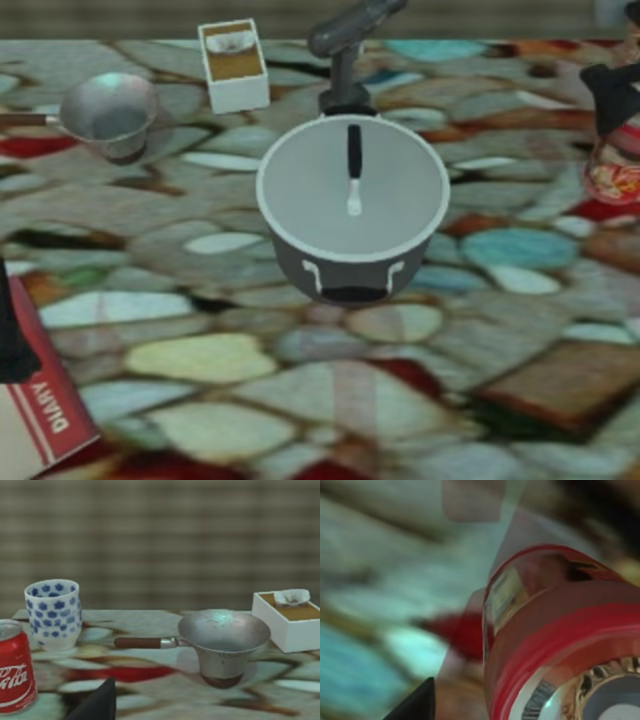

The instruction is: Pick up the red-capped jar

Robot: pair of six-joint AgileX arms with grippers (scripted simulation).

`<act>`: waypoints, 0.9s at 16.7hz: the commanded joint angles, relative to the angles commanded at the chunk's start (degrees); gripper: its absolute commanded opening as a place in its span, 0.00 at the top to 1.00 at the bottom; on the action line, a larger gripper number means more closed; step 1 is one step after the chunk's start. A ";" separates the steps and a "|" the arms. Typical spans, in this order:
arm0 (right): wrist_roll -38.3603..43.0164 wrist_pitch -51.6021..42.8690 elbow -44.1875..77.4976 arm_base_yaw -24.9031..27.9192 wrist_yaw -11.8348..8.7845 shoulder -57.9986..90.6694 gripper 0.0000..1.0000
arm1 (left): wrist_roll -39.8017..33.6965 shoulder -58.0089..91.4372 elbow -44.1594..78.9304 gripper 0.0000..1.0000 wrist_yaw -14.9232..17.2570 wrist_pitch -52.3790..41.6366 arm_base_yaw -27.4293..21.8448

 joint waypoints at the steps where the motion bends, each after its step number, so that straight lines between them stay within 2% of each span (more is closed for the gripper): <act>1: 0.08 1.82 -1.98 0.04 0.01 -0.12 0.00 | 0.00 0.00 0.00 0.00 0.00 0.00 0.00; 5: 0.30 8.86 -9.34 0.27 0.02 -0.34 0.00 | 0.00 0.00 0.00 0.00 0.00 0.00 0.00; 9: 0.32 9.38 -9.86 0.29 0.02 -0.34 0.00 | 0.00 0.00 0.00 0.00 0.00 0.00 0.00; 15: 0.32 9.38 -9.86 0.29 0.02 -0.34 0.45 | 0.00 0.00 0.00 0.00 0.00 0.00 0.00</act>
